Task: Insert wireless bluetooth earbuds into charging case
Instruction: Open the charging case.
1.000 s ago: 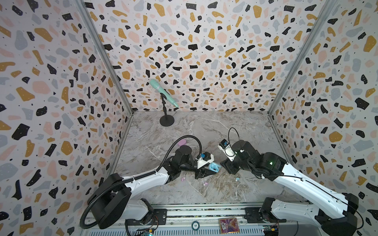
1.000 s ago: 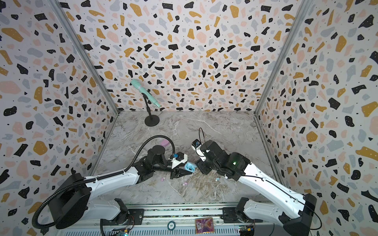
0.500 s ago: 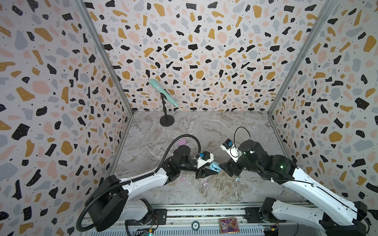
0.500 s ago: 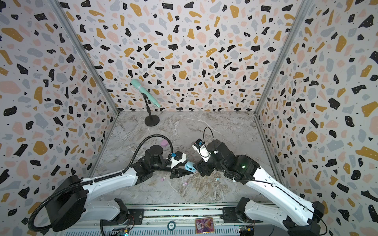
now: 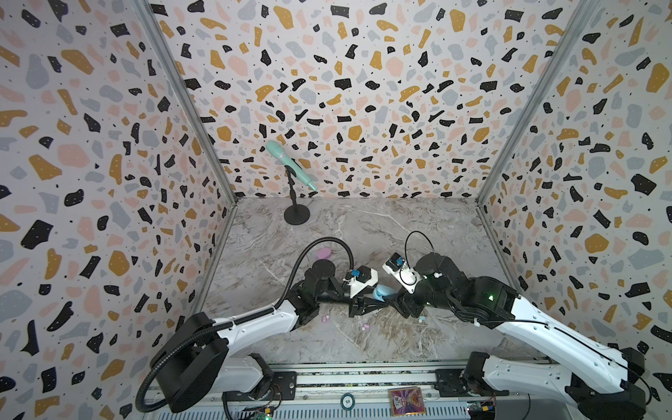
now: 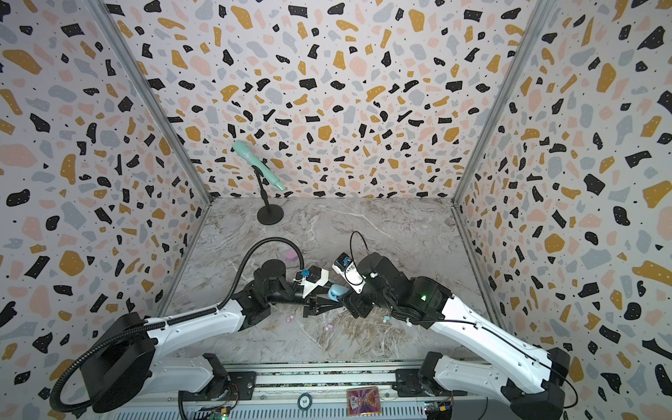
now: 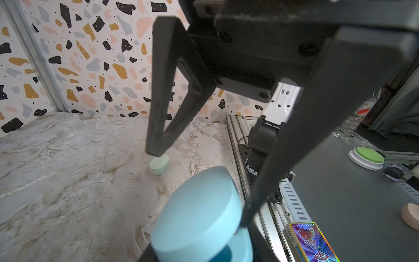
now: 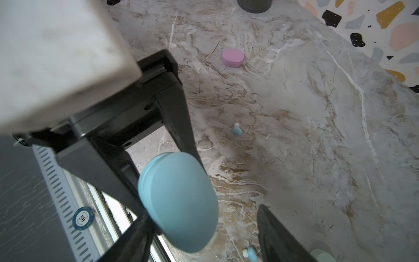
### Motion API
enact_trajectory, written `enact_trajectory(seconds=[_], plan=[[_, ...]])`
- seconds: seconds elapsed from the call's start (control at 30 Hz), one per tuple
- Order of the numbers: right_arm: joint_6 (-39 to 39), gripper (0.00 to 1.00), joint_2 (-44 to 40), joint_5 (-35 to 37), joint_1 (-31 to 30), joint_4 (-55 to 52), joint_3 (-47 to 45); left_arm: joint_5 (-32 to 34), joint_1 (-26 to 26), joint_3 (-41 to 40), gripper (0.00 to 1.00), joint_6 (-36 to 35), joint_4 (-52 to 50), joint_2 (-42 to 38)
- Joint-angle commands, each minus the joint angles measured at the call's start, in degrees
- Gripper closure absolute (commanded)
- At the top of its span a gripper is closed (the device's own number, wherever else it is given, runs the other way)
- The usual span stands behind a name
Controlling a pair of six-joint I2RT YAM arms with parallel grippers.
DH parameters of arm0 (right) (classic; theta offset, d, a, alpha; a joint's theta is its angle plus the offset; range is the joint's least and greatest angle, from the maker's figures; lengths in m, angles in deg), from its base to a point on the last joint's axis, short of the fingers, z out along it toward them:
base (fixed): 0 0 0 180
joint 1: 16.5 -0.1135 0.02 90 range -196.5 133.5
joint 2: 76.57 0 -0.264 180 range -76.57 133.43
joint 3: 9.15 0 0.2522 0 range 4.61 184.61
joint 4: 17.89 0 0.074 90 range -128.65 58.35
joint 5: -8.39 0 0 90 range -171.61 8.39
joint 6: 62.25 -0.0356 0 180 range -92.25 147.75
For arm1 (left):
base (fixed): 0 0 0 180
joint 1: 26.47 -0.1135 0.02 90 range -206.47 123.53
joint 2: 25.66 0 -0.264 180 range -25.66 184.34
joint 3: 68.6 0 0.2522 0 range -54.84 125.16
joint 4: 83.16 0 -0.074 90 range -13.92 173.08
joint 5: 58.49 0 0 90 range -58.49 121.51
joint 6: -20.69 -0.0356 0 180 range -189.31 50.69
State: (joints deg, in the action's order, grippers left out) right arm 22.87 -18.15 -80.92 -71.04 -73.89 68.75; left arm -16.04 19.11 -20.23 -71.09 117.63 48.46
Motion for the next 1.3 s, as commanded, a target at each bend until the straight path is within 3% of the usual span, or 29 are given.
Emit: enact_trajectory(seconds=[0.0, 0.17, 0.9, 1.27], plan=[[0.47, 0.34, -1.68, -1.51, 3.15, 1.47, 3.13, -1.05, 0.48, -0.97, 0.78, 0.62, 3.59, -1.48], [1.32, 0.40, -0.50, -5.18, 5.89, 0.80, 4.51, -1.05, 0.95, -1.15, 0.78, 0.63, 3.98, -1.79], [3.29, 0.40, 6.87, -11.27, 12.51, 0.16, 8.63, 0.47, 1.62, -2.91, 0.80, 1.80, 6.21, -3.25], [2.72, 0.19, 4.24, -14.91, 12.30, -1.74, 9.12, 3.26, 0.43, -2.82, 0.81, 3.00, 7.28, -3.38]])
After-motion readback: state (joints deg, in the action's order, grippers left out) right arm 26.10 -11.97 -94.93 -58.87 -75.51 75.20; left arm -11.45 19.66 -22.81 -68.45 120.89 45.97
